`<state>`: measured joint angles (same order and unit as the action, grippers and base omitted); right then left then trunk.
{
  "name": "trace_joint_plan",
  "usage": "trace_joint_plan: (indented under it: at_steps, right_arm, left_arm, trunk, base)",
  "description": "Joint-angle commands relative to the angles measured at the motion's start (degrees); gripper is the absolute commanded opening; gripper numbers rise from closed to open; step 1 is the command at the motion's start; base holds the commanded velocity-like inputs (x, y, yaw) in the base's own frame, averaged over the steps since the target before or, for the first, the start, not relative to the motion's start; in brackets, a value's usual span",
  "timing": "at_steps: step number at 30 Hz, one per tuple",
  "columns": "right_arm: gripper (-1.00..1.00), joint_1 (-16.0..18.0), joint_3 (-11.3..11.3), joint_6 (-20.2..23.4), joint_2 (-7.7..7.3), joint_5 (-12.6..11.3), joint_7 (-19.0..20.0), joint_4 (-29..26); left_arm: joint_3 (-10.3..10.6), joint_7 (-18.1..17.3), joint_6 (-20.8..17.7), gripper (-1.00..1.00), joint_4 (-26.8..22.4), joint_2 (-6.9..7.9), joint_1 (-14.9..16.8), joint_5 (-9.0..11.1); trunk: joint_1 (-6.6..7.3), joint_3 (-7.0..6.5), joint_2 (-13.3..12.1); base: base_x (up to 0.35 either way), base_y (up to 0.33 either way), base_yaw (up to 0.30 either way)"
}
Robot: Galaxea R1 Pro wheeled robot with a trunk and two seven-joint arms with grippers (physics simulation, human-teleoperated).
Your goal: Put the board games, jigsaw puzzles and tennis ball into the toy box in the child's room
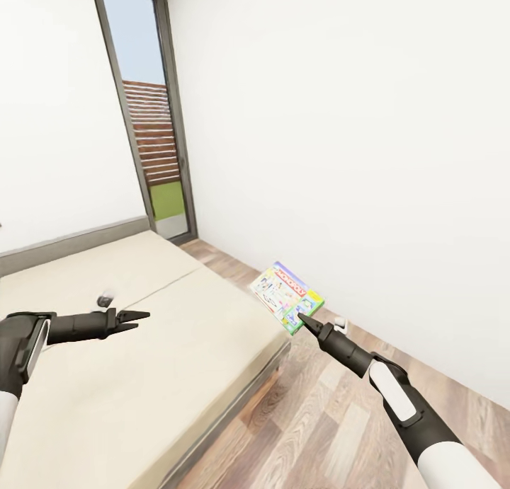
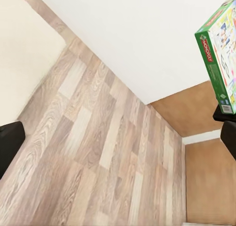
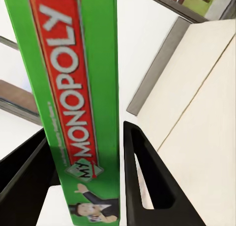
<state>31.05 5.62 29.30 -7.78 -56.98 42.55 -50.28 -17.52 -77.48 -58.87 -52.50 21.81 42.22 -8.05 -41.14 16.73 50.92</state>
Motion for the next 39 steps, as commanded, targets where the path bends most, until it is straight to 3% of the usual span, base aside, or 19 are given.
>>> trace_joint_plan:
  at_steps: [1, 5, 20, 36, 39]
  right_arm:
    - [-1.00, 0.06, 0.11, 0.49, -0.04, -0.78, -0.09, 0.01]
    - [-1.00, 0.06, 0.11, 0.42, -0.04, -0.83, -0.07, 0.01]
    - [-1.00, 0.04, 0.13, 0.41, -0.04, -0.85, -0.07, 0.09]
    - [-1.00, 0.05, 0.10, 0.41, -0.04, -0.93, -0.01, 0.18]
    - [-1.00, 0.06, 0.10, 0.41, -0.04, -0.94, -0.01, 0.18]
  left_arm:
    - [-0.14, -0.56, -0.56, 1.00, -0.06, -0.02, 0.04, -0.58]
    - [-0.08, -0.56, -0.58, 1.00, -0.06, 0.05, 0.05, -0.38]
    - [-0.06, -0.57, -0.54, 1.00, -0.06, 0.07, 0.04, -0.30]
    - [-0.14, -0.80, -0.56, 1.00, -0.06, 0.10, 0.05, -0.30]
    - [-0.14, -0.89, -0.55, 1.00, -0.06, 0.12, 0.05, -0.30]
  trunk:
    - [-0.01, 0.05, 0.06]
    - [-0.01, 0.02, 0.06]
    - [3.29, -3.32, -5.96]
    - [3.29, -4.23, -5.96]
    - [3.95, -4.95, -7.16]
  base:
    - [0.000, 0.000, -0.154]
    - [0.000, 0.000, -0.057]
    - [0.000, 0.000, -0.177]
    - [0.000, 0.000, -0.230]
    - [0.000, 0.000, -0.230]
